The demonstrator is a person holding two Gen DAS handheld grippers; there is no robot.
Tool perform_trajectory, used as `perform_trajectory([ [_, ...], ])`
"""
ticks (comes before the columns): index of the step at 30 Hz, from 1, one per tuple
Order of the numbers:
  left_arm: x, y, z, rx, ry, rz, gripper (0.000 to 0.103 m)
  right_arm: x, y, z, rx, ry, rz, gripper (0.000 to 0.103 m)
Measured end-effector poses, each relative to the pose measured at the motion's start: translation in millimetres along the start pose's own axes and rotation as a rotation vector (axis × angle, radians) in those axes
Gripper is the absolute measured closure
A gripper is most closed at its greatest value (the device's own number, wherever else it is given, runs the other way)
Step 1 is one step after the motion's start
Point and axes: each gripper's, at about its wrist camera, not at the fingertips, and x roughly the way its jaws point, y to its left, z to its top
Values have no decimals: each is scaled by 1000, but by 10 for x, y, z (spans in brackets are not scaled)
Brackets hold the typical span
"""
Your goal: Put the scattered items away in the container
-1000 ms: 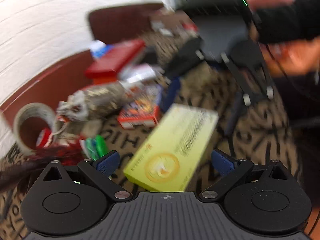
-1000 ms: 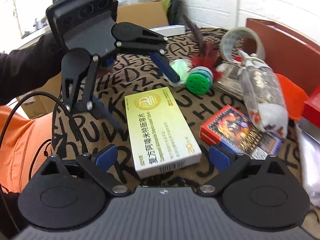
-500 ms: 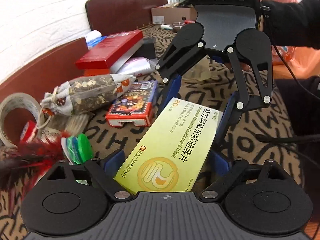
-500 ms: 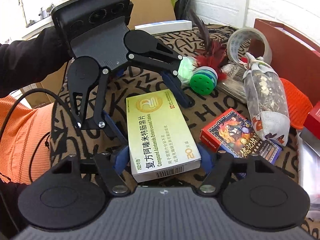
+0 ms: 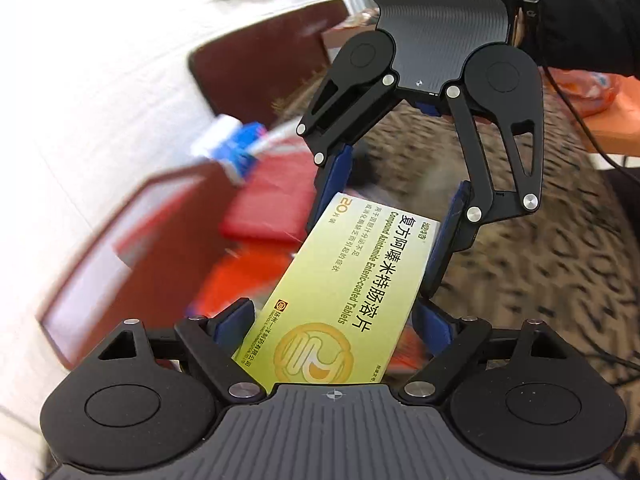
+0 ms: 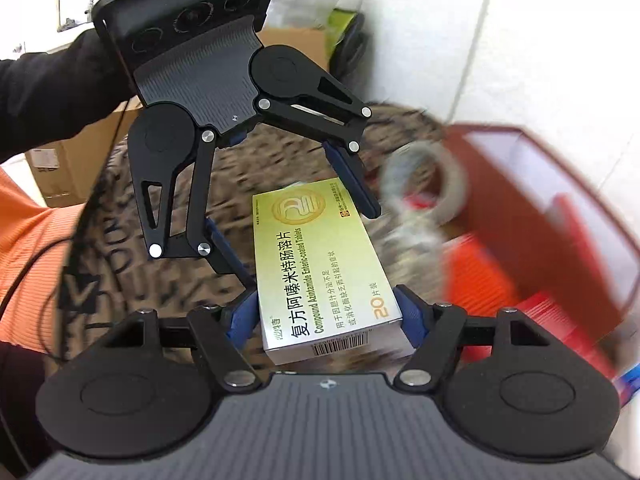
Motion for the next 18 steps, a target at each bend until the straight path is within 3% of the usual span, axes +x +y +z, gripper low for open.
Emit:
perform_trajectory([
  [9,475,1044,608,81,103,90,17,30,-1201,437,-53,21,-96,27],
  [15,918,1587,684,103,210,128,17,355,-1858,556,-41,54,-124,27],
  [18,1011,1825,623,82,231,162,10,573,-2112,596,-20,67,-115,27],
])
